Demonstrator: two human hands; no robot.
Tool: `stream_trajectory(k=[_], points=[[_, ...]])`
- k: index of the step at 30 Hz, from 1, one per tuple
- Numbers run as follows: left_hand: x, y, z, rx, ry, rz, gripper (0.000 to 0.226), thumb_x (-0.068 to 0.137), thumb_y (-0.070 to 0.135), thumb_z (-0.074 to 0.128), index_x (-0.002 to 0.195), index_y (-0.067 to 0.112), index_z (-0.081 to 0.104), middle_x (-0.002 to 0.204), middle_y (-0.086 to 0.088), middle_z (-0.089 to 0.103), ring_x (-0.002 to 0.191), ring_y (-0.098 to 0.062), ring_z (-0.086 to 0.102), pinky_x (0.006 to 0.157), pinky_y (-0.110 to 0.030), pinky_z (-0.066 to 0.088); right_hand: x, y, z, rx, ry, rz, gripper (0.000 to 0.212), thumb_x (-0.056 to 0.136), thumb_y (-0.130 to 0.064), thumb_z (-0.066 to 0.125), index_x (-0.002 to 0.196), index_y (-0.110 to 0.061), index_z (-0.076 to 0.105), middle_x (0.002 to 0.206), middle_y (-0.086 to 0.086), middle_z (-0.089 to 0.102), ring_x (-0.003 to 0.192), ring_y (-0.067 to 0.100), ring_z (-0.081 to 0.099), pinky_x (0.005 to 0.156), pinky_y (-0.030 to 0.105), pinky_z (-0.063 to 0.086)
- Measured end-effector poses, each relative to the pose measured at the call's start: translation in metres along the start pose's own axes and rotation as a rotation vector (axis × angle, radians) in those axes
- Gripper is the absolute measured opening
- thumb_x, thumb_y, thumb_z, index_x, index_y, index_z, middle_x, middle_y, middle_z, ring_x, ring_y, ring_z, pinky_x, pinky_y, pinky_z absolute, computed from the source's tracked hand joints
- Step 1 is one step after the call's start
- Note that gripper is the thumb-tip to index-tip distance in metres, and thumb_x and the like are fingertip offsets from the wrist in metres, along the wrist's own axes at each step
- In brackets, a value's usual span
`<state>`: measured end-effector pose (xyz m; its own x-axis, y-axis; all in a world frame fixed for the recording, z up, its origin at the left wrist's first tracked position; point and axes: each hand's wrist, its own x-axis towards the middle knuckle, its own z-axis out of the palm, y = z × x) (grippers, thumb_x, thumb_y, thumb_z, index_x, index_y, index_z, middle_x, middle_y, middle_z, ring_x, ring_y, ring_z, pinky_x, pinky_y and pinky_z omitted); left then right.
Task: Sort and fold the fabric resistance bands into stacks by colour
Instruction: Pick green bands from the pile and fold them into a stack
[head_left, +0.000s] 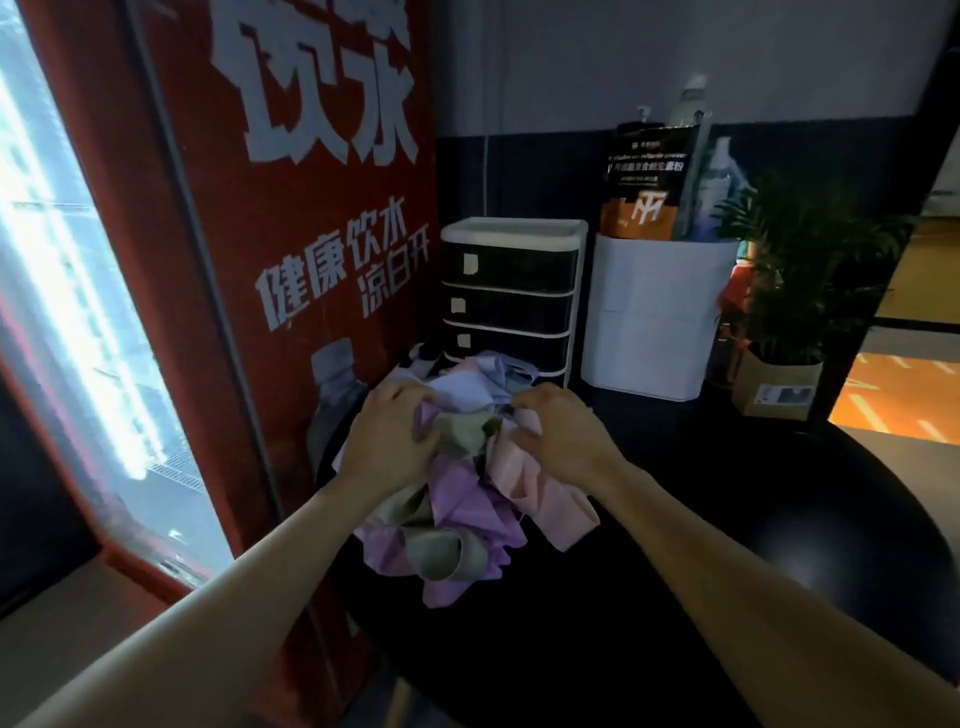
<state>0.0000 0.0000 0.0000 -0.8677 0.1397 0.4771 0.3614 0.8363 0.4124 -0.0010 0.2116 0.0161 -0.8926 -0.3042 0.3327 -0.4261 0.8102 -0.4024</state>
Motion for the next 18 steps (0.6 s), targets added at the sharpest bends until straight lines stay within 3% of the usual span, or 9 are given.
stream_trajectory(k=[5,8,10,12,14,16,18], points=[[0.008,-0.021,0.007,0.007,0.0,-0.08,0.042,0.08,0.027,0.06,0.121,0.016,0.059,0.13,-0.008,0.042,0.115,-0.032,0.041,0.094,-0.031,0.032,0.021,-0.016,0.025,0.011,-0.06,-0.041,0.037,0.085,-0.029,0.062,0.118,-0.011,0.058,0.115,0.01,0.056,0.111,0.027,0.05,0.09,0.037,0.044],[0.009,-0.021,0.009,-0.063,-0.017,-0.125,0.049,0.074,0.029,0.059,0.121,0.015,0.058,0.131,-0.01,0.037,0.119,-0.03,0.04,0.1,-0.031,0.034,0.026,-0.02,0.039,-0.072,-0.037,-0.027,0.044,0.087,-0.037,0.058,0.124,-0.016,0.053,0.12,0.008,0.053,0.112,0.027,0.049,0.092,0.036,0.04],[0.01,-0.02,0.011,-0.119,-0.024,-0.13,0.054,0.069,0.034,0.054,0.119,0.014,0.06,0.126,-0.008,0.041,0.118,-0.024,0.046,0.096,-0.026,0.037,0.027,-0.021,0.047,-0.13,0.014,-0.025,0.037,0.089,-0.035,0.052,0.121,-0.016,0.055,0.117,0.007,0.054,0.108,0.026,0.051,0.086,0.033,0.038],[0.013,-0.022,0.013,-0.122,-0.008,-0.114,0.049,0.072,0.04,0.057,0.115,0.018,0.063,0.119,-0.003,0.047,0.11,-0.019,0.052,0.09,-0.028,0.043,0.031,-0.02,0.049,-0.078,0.076,0.009,0.025,0.092,-0.025,0.047,0.11,-0.013,0.059,0.108,0.008,0.06,0.099,0.026,0.057,0.075,0.031,0.039],[0.017,-0.024,0.013,-0.129,0.007,-0.105,0.033,0.081,0.03,0.066,0.111,0.019,0.064,0.113,0.003,0.047,0.105,-0.018,0.055,0.087,-0.032,0.045,0.034,-0.018,0.044,0.025,0.123,0.068,0.02,0.095,-0.019,0.044,0.097,-0.007,0.06,0.094,0.012,0.064,0.087,0.029,0.06,0.062,0.029,0.034],[0.022,-0.022,0.013,-0.15,0.029,-0.093,0.024,0.083,0.02,0.068,0.107,0.02,0.065,0.106,0.007,0.044,0.102,-0.019,0.055,0.086,-0.033,0.045,0.038,-0.017,0.033,0.072,0.185,0.084,0.02,0.095,-0.017,0.044,0.094,-0.005,0.061,0.084,0.013,0.064,0.077,0.029,0.06,0.059,0.028,0.034],[0.024,-0.015,0.012,-0.183,0.054,-0.08,0.023,0.081,0.029,0.065,0.103,0.021,0.066,0.102,0.008,0.043,0.1,-0.019,0.056,0.088,-0.037,0.047,0.041,-0.02,0.019,0.136,0.247,0.075,0.019,0.095,-0.013,0.046,0.092,-0.007,0.064,0.076,0.005,0.061,0.066,0.02,0.055,0.057,0.026,0.034]])
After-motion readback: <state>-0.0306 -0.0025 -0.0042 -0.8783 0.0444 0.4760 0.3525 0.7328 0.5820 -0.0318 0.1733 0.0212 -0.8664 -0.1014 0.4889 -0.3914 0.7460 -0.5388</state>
